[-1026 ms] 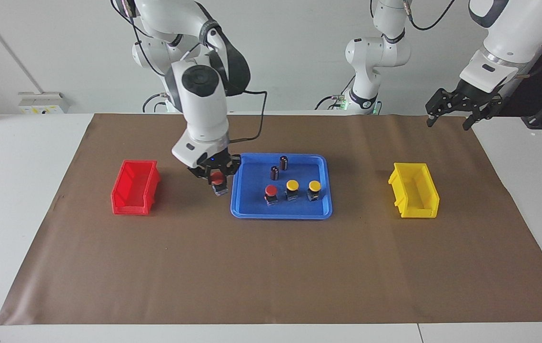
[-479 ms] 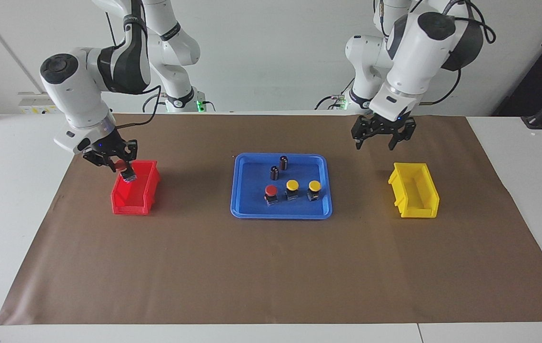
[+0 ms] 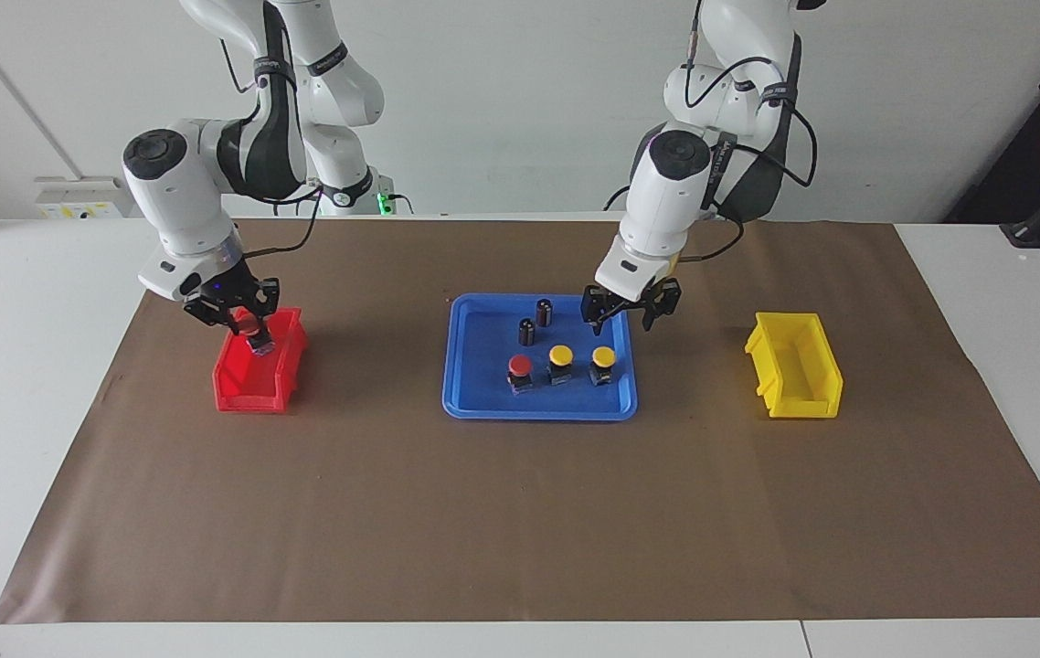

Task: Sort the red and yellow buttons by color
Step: 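Carry the red button to the red bin while the left gripper reaches a yellow button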

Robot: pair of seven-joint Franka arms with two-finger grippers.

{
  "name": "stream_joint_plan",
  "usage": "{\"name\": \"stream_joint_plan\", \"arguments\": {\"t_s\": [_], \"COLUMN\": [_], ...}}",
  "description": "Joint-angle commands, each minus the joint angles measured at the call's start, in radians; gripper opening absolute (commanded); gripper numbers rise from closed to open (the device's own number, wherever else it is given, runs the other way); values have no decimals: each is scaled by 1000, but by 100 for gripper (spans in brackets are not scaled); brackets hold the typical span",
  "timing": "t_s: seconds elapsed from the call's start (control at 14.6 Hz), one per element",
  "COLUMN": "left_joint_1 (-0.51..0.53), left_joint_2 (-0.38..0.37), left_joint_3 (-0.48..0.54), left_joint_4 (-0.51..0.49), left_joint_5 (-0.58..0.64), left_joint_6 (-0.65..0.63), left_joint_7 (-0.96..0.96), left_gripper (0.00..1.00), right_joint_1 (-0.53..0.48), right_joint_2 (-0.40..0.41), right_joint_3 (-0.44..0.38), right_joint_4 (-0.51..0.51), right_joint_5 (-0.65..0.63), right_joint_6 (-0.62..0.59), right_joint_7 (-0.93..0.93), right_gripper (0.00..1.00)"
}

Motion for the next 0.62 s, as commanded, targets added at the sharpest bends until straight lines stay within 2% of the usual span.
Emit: {"name": "stream_joint_plan", "arguments": {"t_s": [0.0, 0.21, 0.34, 0.41, 0.48, 0.55], "left_joint_1": [-7, -7, -13, -18, -19, -21], "left_joint_2": [-7, 11, 22, 24, 27, 33], "left_joint_3": [14, 14, 14, 14, 14, 14], "left_joint_4": [-65, -66, -66, -66, -70, -76], "left_joint_5": [-8, -10, -10, -10, -10, -10], "left_joint_6": [89, 118, 120, 127, 140, 157], "left_joint_7": [-12, -12, -13, -18, -30, -39], "left_gripper": [73, 73, 73, 73, 73, 73], "right_joint_1": [-18, -19, -44, -41, -35, -33], "right_joint_2": [-14, 0, 12, 13, 17, 20], "right_joint_3": [9, 9, 11, 11, 12, 11], "right_joint_4": [-84, -116, -127, -127, -120, -104], "right_joint_5": [9, 9, 9, 9, 9, 9], "right_joint_6": [103, 133, 157, 159, 153, 146], "right_joint_7": [-20, -22, -23, -14, -14, -20], "right_gripper": [7, 9, 19, 34, 61, 72]}}
